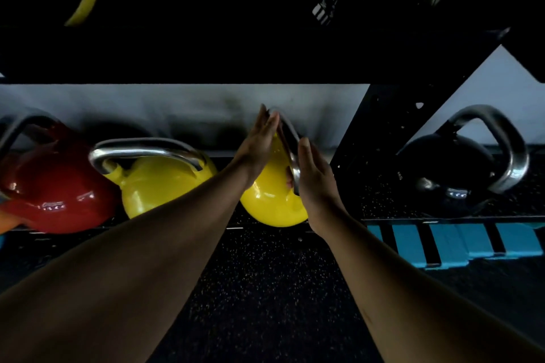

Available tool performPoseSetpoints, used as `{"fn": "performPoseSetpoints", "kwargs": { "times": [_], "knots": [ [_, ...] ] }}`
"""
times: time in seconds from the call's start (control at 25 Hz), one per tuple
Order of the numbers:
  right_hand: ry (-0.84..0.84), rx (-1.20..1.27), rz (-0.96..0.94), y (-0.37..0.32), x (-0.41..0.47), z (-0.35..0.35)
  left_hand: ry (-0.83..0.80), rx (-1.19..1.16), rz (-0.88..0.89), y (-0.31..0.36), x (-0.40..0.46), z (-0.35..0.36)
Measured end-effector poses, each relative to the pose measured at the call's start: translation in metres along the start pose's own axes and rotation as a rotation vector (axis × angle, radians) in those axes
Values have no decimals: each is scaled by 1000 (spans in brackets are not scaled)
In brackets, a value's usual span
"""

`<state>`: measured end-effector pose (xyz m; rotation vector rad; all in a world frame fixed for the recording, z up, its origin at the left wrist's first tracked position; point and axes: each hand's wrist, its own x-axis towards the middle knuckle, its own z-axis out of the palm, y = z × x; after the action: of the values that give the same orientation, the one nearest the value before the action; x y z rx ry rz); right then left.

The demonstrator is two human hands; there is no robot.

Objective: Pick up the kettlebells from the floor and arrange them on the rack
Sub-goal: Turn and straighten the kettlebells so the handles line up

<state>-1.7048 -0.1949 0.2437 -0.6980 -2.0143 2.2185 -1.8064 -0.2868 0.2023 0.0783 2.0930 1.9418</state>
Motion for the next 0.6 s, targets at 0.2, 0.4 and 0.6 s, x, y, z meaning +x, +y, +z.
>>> {"fn": "performPoseSetpoints", "kwargs": {
  "times": [0.2,0.4,0.6],
  "knots": [
    [45,14,-29,9,2,13,-74,-56,-56,0,9,-1],
    [84,43,-88,21,5,22,-131,0,5,7,14,4],
    [33,56,-109,25,6,23,-98,-53,-5,5,19,5]
  ]
}}
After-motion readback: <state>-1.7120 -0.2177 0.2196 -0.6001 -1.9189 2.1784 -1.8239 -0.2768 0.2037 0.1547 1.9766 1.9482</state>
